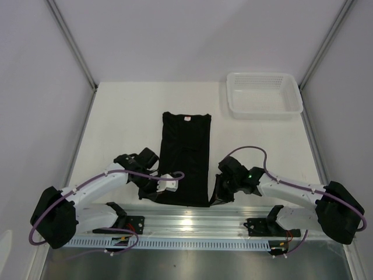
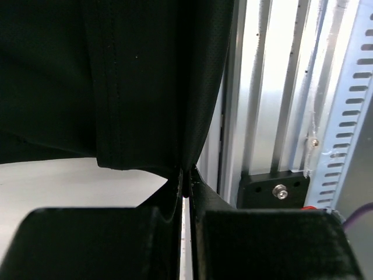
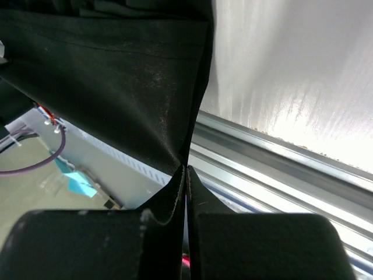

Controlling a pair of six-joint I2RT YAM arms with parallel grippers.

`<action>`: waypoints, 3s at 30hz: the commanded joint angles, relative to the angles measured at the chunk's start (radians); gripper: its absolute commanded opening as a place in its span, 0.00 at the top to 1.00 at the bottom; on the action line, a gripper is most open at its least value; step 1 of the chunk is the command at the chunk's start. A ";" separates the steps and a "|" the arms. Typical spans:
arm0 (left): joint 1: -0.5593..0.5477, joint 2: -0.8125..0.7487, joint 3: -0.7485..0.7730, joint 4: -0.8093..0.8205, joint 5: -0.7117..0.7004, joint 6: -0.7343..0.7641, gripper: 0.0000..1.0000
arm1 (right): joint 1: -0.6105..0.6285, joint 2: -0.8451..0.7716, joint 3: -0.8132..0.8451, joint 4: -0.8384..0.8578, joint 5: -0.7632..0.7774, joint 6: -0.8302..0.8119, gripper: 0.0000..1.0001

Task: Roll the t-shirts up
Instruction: Roll the tshirt

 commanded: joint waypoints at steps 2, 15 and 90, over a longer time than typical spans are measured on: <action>0.000 0.018 0.040 -0.046 0.039 -0.047 0.99 | -0.063 0.048 0.040 -0.070 -0.066 -0.028 1.00; 0.108 0.170 0.158 -0.017 0.025 0.074 0.99 | -0.187 0.303 0.227 -0.096 -0.142 -0.225 1.00; 0.128 0.194 0.115 -0.043 0.127 0.144 0.99 | 0.759 0.204 0.012 0.426 0.859 -1.049 0.59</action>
